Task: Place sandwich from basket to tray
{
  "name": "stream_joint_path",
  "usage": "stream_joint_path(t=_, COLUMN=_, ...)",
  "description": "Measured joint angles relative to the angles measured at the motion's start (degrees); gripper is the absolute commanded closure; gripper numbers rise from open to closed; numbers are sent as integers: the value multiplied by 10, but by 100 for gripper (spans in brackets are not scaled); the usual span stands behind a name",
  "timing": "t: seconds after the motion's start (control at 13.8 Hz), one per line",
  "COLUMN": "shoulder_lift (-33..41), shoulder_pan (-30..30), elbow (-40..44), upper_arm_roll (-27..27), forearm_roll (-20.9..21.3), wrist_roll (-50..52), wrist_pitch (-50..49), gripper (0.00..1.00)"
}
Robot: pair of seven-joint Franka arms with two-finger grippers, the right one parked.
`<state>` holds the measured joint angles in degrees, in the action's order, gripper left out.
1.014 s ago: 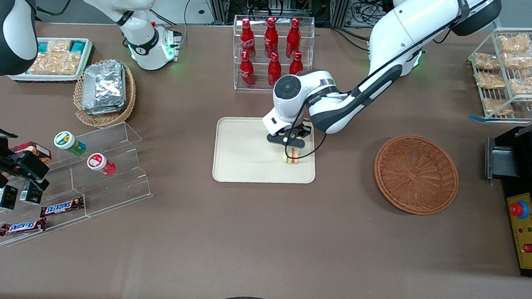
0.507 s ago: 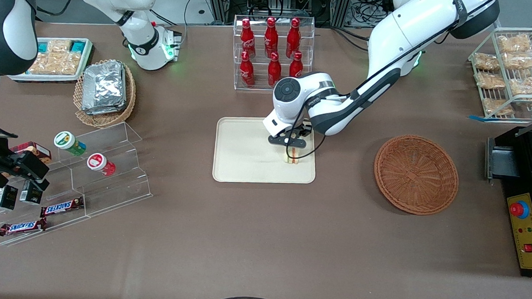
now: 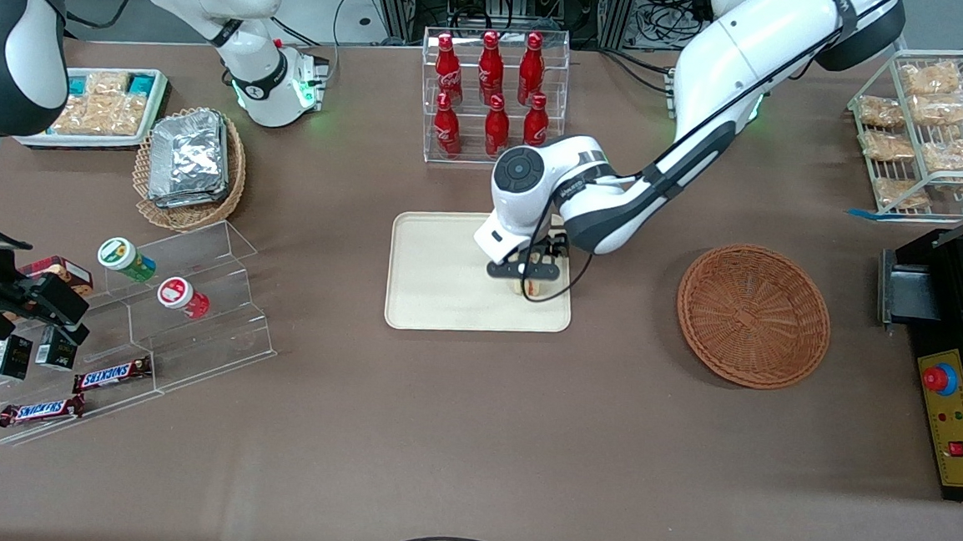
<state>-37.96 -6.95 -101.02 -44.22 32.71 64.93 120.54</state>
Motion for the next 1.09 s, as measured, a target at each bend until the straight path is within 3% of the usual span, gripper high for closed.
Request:
stream_joint_path(t=0.58, shoulder_lift=27, shoulder_pan=100, elbow=115, upper_arm_roll=3, forearm_roll=0, wrist_roll=0, wrist_pitch=-123, gripper=0)
stream_joint_path(t=1.09, shoulder_lift=92, shoulder_pan=151, elbow=126, upper_arm_roll=3, forearm_roll=0, wrist_roll=-2, wrist_pitch=-193, gripper=0)
